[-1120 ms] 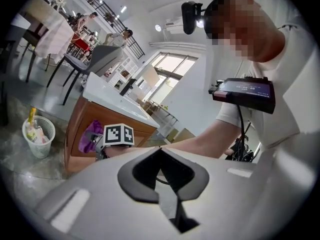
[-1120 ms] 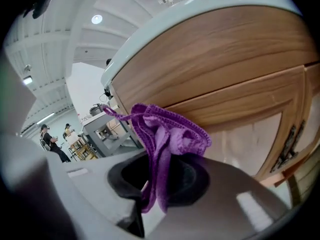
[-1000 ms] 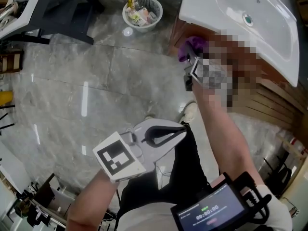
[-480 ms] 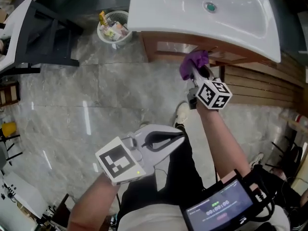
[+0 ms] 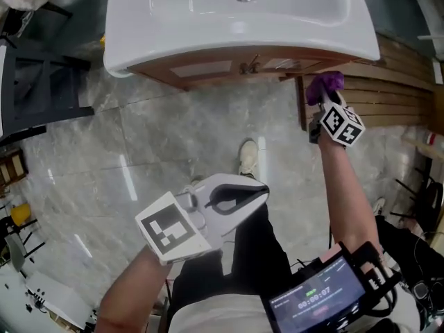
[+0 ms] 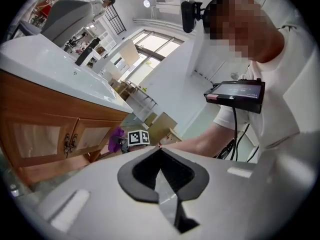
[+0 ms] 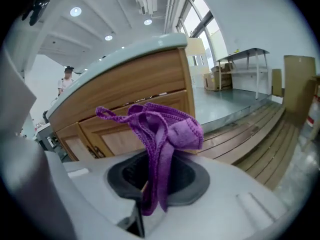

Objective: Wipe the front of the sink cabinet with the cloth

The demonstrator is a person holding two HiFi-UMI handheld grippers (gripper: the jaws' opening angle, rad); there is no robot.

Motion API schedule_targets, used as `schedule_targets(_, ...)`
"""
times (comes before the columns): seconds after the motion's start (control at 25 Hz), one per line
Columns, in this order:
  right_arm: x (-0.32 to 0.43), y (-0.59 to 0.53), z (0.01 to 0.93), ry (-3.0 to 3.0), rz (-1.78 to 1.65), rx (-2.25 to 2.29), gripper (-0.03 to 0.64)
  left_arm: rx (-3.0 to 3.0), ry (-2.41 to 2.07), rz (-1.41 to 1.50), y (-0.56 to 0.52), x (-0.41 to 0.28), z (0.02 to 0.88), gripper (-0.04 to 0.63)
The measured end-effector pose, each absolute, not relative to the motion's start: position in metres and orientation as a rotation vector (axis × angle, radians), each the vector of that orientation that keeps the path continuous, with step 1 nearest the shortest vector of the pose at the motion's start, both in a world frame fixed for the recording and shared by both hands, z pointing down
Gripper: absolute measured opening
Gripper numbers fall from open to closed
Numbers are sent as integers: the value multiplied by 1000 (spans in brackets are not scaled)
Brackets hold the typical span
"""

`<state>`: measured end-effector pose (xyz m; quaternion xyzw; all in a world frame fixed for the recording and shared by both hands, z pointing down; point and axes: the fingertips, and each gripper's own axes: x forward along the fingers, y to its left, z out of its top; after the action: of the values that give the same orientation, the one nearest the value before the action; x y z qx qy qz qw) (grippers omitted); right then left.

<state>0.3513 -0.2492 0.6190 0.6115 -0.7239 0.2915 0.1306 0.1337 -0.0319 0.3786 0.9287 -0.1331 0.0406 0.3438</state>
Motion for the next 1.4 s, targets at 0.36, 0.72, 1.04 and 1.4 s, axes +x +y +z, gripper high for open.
schedule_targets(0.36,357,-283,666,-2042,877,1728,78,2386,-359,122,-59,148,397,5)
schedule_targets(0.72,264,-281,668,-2168,943,1586,78,2381,-402,115,-57,131,397,5)
schedule_targets(1.04,193,-267,657,-2240,1010,1513,78,2370,-459,86,-38,101,396,5)
schedule_targets(1.4,147,-250,647,-2246,1008,1461,78,2363,-525,37,-17,70,383,5)
